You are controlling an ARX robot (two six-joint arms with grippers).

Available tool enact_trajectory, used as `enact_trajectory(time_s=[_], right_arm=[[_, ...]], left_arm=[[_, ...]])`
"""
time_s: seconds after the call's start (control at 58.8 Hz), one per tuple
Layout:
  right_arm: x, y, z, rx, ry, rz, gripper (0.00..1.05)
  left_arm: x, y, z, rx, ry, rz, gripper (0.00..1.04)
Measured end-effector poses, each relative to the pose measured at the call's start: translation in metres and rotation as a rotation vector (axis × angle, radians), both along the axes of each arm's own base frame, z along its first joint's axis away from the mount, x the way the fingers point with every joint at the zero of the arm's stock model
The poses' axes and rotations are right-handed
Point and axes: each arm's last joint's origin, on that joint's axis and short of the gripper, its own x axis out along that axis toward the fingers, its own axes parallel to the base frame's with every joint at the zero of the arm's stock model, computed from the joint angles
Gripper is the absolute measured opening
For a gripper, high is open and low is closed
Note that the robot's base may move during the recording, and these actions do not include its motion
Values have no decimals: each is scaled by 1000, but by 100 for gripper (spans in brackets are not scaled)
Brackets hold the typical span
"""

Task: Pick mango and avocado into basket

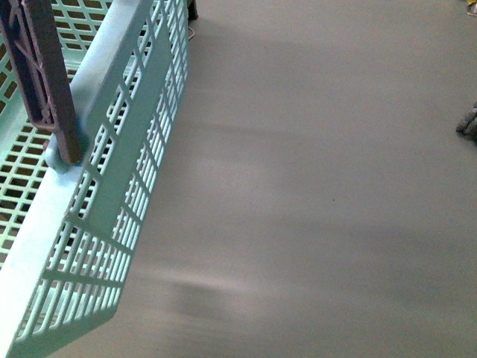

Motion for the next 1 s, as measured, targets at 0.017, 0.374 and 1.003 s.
enact_trajectory(time_s=[0.017,0.374,1.003], right_arm=[[0,0,0,1,0,0,96],[0,0,0,1,0,0,96],[0,0,0,1,0,-1,96]], left_arm=[[0,0,0,0,0,0,16],[0,0,0,0,0,0,16],[0,0,0,0,0,0,16]])
